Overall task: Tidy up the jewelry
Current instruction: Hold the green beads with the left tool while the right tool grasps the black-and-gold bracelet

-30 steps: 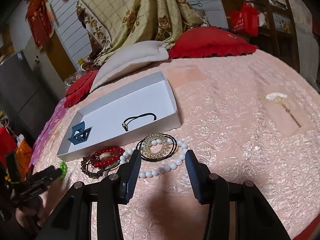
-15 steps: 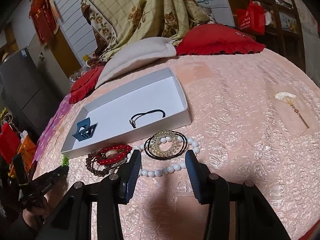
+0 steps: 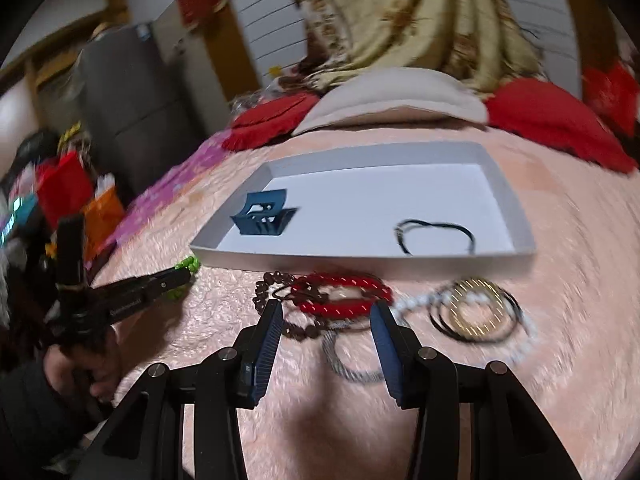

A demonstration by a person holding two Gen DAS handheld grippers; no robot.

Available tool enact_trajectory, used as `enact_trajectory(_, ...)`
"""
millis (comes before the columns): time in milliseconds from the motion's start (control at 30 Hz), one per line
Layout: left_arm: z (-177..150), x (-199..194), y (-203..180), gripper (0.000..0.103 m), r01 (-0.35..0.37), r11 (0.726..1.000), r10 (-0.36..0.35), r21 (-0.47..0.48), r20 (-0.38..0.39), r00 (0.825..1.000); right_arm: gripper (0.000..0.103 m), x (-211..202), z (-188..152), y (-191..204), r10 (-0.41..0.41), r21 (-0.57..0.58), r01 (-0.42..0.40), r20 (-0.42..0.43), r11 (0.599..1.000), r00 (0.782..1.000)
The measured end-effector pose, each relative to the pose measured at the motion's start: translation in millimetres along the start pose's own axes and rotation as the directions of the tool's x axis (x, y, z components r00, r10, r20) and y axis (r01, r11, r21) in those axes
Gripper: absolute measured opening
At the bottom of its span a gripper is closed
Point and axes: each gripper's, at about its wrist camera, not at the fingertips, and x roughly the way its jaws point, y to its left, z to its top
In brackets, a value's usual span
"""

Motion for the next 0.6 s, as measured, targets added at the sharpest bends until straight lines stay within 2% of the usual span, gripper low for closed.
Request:
enact_trajectory(100,-1.6,-0.8,1.7,0.008,0.013,1.0,-0.013,-0.014,0.003,1.0,0.044,18.2,4.5,1.2,-0.053,-0.046,0.053,-0.01,0.998,0.999)
enact_trajectory(233,-3.1,-1.2,3.3,0.008,0.028,0.999,-0.028,-0.027,0.005,1.0,0.035,37.8,6.5,-3.2,-0.044,-0.045,0.041,-0.061,0.998,0.997)
enact_trajectory(333,-3.1,-0.8,3.2,0.008,0.03,0.999,-0.03,-0.03,0.004,1.0,0.035,38.9,5.6,-4.2,-0.061,-0.048,0.057,-0.075,0.997,0.995)
enact_trajectory(433,-2.8,-0.6,1.2,0.008,0.02,1.0,-0.02,-0.022,0.004,1.0,0.022,42.0,5.9,-7.1,-0.056,-0.027,0.054,-0.089,0.998,0.994)
enact_trajectory(600,-2.4,0.2,1.0,0.008,0.019,1.0,-0.019,-0.022,0.003,1.0,0.022,39.0,5.4,-3.3,-0.065,-0.042,0.062,-0.076,0.997,0.995)
